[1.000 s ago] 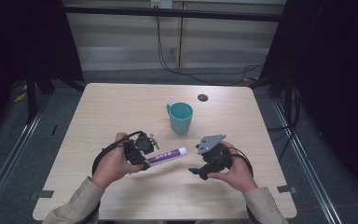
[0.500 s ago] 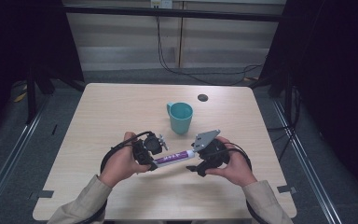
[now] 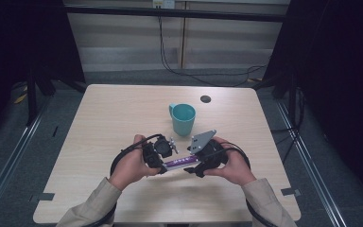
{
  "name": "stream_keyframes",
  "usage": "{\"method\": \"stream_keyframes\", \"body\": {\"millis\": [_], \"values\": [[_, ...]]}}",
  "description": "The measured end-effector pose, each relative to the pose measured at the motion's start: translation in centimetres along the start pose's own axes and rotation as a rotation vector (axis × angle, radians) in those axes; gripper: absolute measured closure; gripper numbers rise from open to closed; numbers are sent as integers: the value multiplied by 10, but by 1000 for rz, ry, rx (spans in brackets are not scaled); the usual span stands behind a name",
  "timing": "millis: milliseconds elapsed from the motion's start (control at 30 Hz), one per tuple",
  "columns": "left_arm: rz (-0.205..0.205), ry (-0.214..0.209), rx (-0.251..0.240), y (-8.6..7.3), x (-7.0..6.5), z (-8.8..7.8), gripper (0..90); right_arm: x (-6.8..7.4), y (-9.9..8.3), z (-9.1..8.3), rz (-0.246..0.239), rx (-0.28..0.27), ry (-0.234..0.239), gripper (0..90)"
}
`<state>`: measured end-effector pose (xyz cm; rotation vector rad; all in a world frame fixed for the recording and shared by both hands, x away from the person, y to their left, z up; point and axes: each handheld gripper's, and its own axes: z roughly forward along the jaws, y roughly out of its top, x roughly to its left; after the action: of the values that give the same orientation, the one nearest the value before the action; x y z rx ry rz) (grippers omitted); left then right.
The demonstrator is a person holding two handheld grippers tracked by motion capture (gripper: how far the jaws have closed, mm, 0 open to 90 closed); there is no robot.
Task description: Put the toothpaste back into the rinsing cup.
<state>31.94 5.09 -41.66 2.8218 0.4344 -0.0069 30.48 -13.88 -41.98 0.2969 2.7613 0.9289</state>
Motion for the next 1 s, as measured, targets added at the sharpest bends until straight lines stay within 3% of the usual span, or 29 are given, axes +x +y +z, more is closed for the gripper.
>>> {"method": "stream_keyframes", "body": {"millis": [267,467,667,967,1000], "values": [[-14,-14,-27,3,-2,2,755,2,2,6,-21,-15,25,324],[3,-27,-36,7,-2,1,755,3,-1,9,-32,-4,44,422],[16,-31,-48,9,-3,-3,756,2,-3,8,-36,6,51,454],[18,-57,-67,13,-4,-9,755,4,1,13,-56,48,60,496],[27,-68,-62,14,-3,-11,755,4,2,14,-63,55,63,543]]}}
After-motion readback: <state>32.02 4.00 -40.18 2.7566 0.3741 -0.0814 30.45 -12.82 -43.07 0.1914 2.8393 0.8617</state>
